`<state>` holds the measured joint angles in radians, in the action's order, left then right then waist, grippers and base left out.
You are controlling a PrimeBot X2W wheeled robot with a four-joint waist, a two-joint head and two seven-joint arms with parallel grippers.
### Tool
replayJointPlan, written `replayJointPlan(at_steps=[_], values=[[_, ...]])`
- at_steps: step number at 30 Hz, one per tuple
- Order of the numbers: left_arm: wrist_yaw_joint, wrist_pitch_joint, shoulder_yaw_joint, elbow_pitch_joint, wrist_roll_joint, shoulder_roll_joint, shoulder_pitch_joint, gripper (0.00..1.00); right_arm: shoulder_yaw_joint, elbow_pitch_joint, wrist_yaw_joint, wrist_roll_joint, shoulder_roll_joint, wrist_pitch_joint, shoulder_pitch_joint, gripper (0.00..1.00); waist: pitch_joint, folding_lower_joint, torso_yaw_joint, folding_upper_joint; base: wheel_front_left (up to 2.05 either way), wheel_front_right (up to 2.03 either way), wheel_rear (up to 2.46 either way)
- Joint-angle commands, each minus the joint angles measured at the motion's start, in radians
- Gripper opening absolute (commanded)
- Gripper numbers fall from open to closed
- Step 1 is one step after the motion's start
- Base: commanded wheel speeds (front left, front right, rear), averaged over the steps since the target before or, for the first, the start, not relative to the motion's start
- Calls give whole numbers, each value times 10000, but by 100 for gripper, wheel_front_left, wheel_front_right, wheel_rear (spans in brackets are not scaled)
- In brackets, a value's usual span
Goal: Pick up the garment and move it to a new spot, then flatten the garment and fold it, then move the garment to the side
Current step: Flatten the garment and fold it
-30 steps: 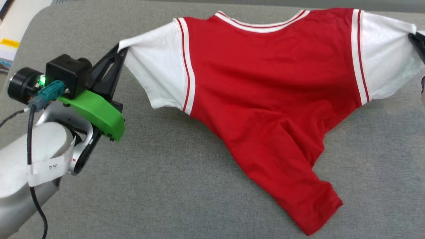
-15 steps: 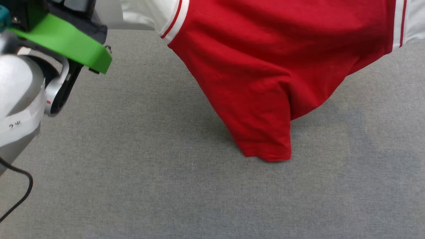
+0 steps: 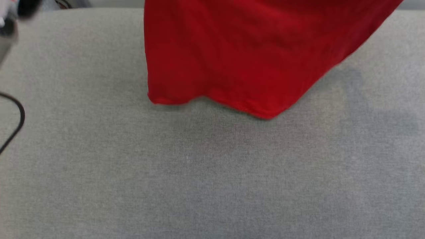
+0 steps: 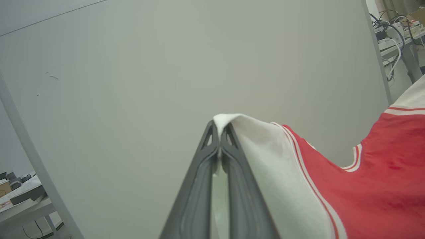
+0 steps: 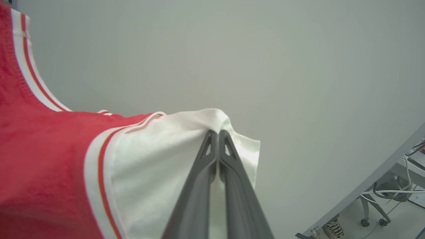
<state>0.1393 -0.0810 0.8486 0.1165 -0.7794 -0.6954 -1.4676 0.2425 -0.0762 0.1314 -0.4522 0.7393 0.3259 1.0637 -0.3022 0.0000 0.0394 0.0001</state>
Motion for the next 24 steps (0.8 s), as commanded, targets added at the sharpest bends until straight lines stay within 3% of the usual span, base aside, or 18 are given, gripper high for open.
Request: replayJointPlan(at_steps=[1, 13, 19, 24], values=[[-146, 22, -66, 342, 94, 184, -504, 0, 153, -311, -7, 159, -18, -37, 621, 0, -762, 0, -96, -1, 0, 0, 0], [-1109, -528, -451, 3553, 531, 1445, -3758, 0, 1315, -3312, -7, 1184, -875, -1045, 5416, 0, -2309, 0, -310, -1, 0, 0, 0], [-1404, -978, -586, 4660, 385, 1717, -4069, 0, 1852, -4689, -7, 1197, -1361, -1754, 6554, 0, -2585, 0, -345, -1, 0, 0, 0], [-1694, -1283, -522, 5211, 304, 1661, -3641, 0, 2405, -5246, -7, 982, -1623, -2380, 6353, 0, -2631, 0, -382, -1, 0, 0, 0]])
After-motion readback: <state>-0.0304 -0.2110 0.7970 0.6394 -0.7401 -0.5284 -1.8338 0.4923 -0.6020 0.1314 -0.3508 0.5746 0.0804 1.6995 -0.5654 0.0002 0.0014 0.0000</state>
